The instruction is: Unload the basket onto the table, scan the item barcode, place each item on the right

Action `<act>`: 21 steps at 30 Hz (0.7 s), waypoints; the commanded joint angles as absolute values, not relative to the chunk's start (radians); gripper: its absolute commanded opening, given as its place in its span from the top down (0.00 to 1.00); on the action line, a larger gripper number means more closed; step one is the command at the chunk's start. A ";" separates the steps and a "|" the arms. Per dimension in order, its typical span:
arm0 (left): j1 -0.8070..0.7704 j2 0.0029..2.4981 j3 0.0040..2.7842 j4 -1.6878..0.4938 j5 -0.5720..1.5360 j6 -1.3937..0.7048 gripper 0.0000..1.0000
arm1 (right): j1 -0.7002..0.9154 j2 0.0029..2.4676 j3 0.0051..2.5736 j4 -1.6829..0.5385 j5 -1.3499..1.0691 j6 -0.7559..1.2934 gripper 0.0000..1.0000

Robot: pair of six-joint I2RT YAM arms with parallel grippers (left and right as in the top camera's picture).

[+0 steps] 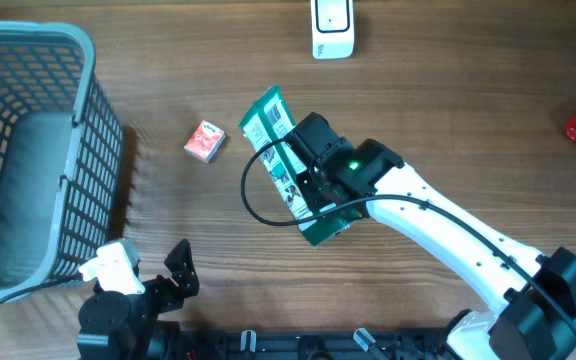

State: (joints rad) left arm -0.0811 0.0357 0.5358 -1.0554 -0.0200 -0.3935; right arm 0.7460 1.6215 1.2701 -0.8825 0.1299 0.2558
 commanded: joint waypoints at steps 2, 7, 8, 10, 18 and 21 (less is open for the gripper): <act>-0.075 0.036 0.535 -1.054 -0.016 -0.374 0.00 | 0.690 1.686 1.232 -0.850 0.158 0.258 0.96; -0.075 0.036 0.535 -1.054 -0.016 -0.374 0.00 | 0.638 1.771 1.232 -0.846 0.124 0.264 0.95; -0.075 0.036 0.535 -1.054 -0.016 -0.374 0.00 | 0.637 1.787 1.232 -0.840 0.108 0.263 0.96; -0.075 0.036 0.535 -1.054 -0.016 -0.374 0.00 | 0.637 1.805 1.232 -0.830 0.109 0.264 0.96; -0.075 0.036 0.535 -1.054 -0.016 -0.374 0.00 | 0.637 1.806 1.249 -0.842 0.108 0.265 0.40; -0.075 0.036 0.535 -1.054 -0.016 -0.374 0.00 | 0.636 1.800 1.292 -0.882 0.090 0.264 0.08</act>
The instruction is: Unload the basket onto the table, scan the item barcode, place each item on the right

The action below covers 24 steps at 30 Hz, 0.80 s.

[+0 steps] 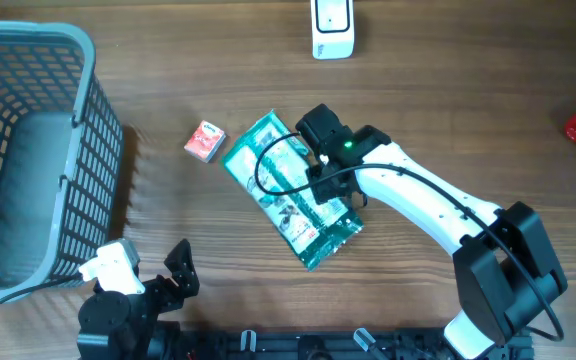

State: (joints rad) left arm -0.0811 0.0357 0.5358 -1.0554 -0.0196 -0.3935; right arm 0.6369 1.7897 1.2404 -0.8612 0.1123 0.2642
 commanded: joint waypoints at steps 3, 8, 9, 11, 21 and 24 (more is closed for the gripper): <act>-0.075 0.036 0.535 -1.054 -0.016 -0.374 0.00 | 0.633 1.797 1.317 -0.873 -0.088 0.130 0.00; -0.075 0.036 0.535 -1.054 -0.016 -0.374 0.00 | 0.581 1.798 1.316 -0.796 -0.318 -0.032 0.00; -0.075 0.036 0.535 -1.054 -0.016 -0.374 0.00 | 0.566 1.799 1.316 -0.795 -0.359 -0.040 0.00; -0.075 0.036 0.535 -1.054 -0.016 -0.374 0.00 | 0.561 1.799 1.316 -0.819 -0.408 -0.093 0.00; -0.075 0.036 0.535 -1.054 -0.016 -0.374 0.00 | 0.736 1.956 1.316 -0.814 -0.163 -0.150 0.00; -0.075 0.036 0.535 -1.054 -0.016 -0.374 0.00 | 0.741 2.006 1.316 -0.817 -0.160 -0.147 0.00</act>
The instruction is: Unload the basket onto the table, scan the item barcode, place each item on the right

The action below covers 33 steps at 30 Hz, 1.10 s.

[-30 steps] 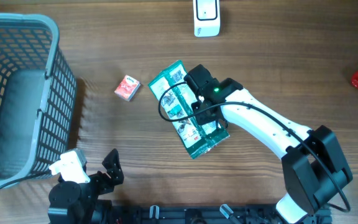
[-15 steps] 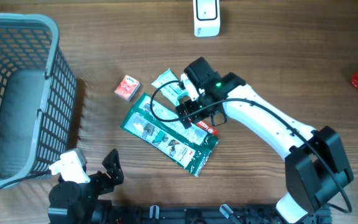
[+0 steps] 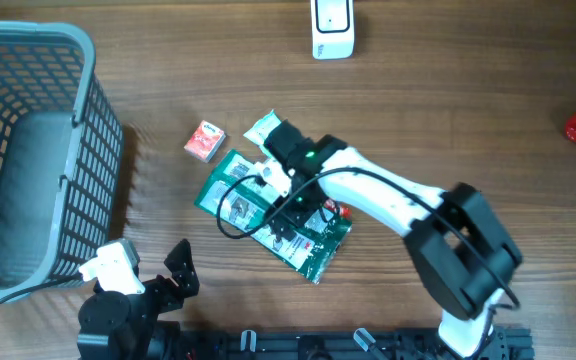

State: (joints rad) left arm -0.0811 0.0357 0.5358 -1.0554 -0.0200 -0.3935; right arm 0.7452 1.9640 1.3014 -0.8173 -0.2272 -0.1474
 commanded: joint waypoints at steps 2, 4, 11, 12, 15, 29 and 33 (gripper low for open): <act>-0.075 0.036 0.535 -1.054 -0.016 -0.374 0.00 | 0.741 2.023 1.315 -0.816 -0.150 -0.145 0.00; -0.075 0.036 0.535 -1.054 -0.016 -0.374 0.00 | 0.740 2.042 1.315 -0.815 -0.092 -0.107 0.00; -0.075 0.036 0.535 -1.054 -0.016 -0.374 0.00 | 0.739 2.080 1.328 -0.871 -0.059 -0.057 0.00; -0.075 0.036 0.535 -1.054 -0.016 -0.374 0.00 | 0.735 2.053 1.346 -0.896 -0.059 -0.047 0.00; -0.075 0.036 0.535 -1.054 -0.016 -0.374 0.00 | 0.728 1.964 1.360 -0.898 -0.068 -0.056 0.00; -0.075 0.036 0.535 -1.054 -0.016 -0.374 0.00 | 0.655 1.960 1.235 -0.770 -0.187 -0.053 0.00; -0.075 0.036 0.535 -1.054 -0.016 -0.374 0.00 | 0.654 2.000 1.158 -0.756 -0.237 -0.052 0.02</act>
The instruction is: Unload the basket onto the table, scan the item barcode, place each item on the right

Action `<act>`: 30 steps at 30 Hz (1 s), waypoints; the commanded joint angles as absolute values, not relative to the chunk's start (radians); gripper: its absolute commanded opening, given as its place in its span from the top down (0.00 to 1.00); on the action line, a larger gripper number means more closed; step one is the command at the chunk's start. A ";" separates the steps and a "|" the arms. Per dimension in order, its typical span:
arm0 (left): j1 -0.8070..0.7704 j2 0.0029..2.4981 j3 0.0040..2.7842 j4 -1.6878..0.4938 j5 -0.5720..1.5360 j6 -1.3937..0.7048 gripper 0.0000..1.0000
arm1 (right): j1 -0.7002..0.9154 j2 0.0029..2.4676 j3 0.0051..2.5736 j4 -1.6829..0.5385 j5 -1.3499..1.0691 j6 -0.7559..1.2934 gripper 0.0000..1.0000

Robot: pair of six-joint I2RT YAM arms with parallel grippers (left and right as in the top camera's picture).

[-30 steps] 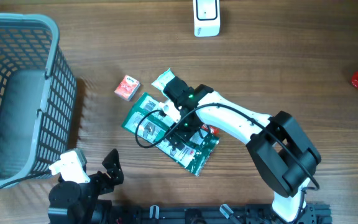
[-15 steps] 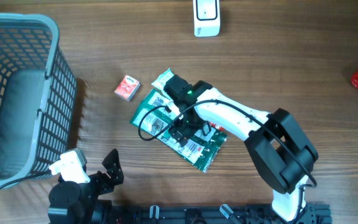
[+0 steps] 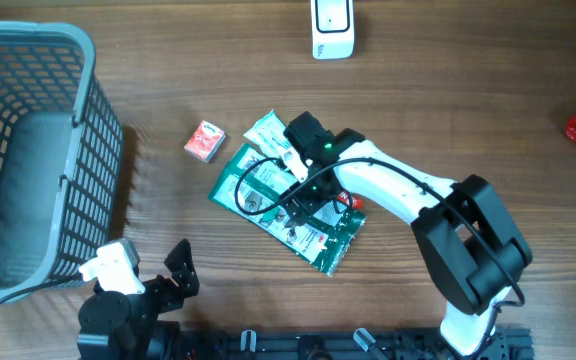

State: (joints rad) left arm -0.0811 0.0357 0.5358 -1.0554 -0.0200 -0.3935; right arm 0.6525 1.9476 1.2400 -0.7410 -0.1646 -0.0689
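A green packet (image 3: 293, 222) with white print lies flat in the middle of the table, its long side running from upper left to lower right. Its pale upper end (image 3: 264, 130) sticks out beside the right wrist. My right gripper (image 3: 290, 158) is down on the packet's upper edge and seems shut on it, though the wrist hides the fingers. The white scanner (image 3: 332, 28) stands at the far edge, well beyond the packet. My left gripper (image 3: 180, 270) rests open at the near left edge, holding nothing.
A grey mesh basket (image 3: 86, 150) fills the left side. A small red box (image 3: 205, 141) lies between the basket and the packet. A red bottle pokes in at the right edge. The right arm's black cable (image 3: 253, 195) loops over the packet.
The right gripper and the green packet have both shifted a little to the right. The packet still lies flat. The left arm has not moved.
At first the right gripper held the packet tilted on edge above the table. Then the packet lay flat under the gripper, and a moment later it had been turned and shifted left. Now it sits slightly further right, the gripper still at its upper edge.
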 commanded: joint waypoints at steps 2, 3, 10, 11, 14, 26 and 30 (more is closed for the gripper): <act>-0.075 0.036 0.535 -1.054 -0.016 -0.374 0.00 | 0.665 2.030 1.118 -0.761 -0.236 -0.040 0.10; -0.075 0.036 0.535 -1.054 -0.016 -0.374 0.00 | 0.669 2.041 1.103 -0.766 -0.236 -0.033 0.15; -0.075 0.036 0.535 -1.054 -0.016 -0.374 0.00 | 0.737 2.056 1.060 -0.801 -0.138 0.039 0.20; -0.075 0.036 0.535 -1.054 -0.016 -0.374 0.00 | 0.751 2.055 1.065 -0.807 -0.121 0.058 0.20; -0.075 0.036 0.535 -1.054 -0.016 -0.374 0.00 | 0.770 2.041 1.129 -0.867 -0.098 0.112 0.20; -0.075 0.036 0.535 -1.054 -0.016 -0.374 0.00 | 0.769 1.889 1.203 -0.927 -0.184 0.132 0.04; -0.075 0.036 0.535 -1.054 -0.016 -0.374 0.00 | 0.758 1.895 1.123 -0.821 -0.173 0.135 0.00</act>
State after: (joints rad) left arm -0.0811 0.0357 0.5358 -1.0554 -0.0196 -0.3935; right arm 0.7631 1.9003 1.1816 -0.8722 -0.1501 0.1341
